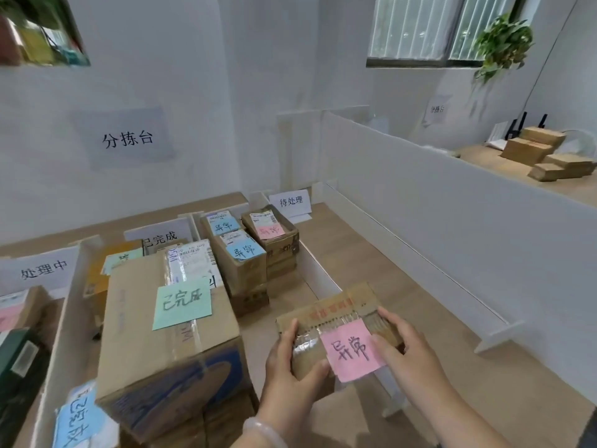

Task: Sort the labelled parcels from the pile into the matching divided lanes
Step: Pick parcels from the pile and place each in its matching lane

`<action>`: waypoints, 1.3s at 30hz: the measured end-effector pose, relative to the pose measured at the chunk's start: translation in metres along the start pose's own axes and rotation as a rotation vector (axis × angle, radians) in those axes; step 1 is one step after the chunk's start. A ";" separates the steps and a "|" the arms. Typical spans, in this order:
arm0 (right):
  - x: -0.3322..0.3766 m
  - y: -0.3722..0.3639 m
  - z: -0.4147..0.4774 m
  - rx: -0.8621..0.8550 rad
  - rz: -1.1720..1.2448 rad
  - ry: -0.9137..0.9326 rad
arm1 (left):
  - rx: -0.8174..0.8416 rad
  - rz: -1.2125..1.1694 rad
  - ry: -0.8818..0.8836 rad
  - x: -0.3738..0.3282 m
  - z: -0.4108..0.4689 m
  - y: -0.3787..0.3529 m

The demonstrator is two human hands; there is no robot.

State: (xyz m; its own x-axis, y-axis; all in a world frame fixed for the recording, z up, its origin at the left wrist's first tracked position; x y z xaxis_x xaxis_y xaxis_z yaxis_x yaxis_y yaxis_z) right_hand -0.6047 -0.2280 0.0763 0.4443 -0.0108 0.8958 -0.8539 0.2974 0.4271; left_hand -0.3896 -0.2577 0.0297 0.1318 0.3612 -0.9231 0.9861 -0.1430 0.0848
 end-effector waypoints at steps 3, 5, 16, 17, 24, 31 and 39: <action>-0.010 -0.012 0.022 0.056 0.013 -0.015 | -0.046 0.030 0.008 0.001 0.017 0.003; -0.017 -0.019 0.040 0.088 0.032 -0.007 | -0.097 0.045 0.016 0.002 0.026 0.006; -0.036 -0.065 0.146 0.356 0.183 -0.048 | -0.441 -0.084 0.164 0.015 0.059 0.016; -0.036 -0.070 0.154 0.387 0.183 -0.046 | -0.466 -0.115 0.163 0.020 0.063 0.018; -0.043 -0.106 0.193 0.516 0.287 -0.021 | -0.571 -0.459 0.346 0.059 0.084 0.015; -0.069 -0.099 0.206 0.535 0.205 0.060 | -0.759 -0.586 0.424 0.083 0.109 0.000; -0.088 -0.080 0.209 0.560 0.097 0.170 | -0.787 -0.519 0.551 0.130 0.174 -0.030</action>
State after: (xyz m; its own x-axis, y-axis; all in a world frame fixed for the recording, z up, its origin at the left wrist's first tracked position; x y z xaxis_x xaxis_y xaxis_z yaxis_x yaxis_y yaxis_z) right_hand -0.6316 -0.4501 -0.0112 0.3551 0.1583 0.9213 -0.8851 -0.2602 0.3859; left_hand -0.4196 -0.3669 -0.1576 -0.4849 0.5986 -0.6376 0.6976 0.7044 0.1308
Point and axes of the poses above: each hand's wrist, its own z-axis towards the middle knuckle, its own y-axis out of the back of the hand, x = y × z, the point moved 8 cm from there along z, towards the middle knuckle, and after that the axes turned 13 degrees about y, right-handed, at the moved point
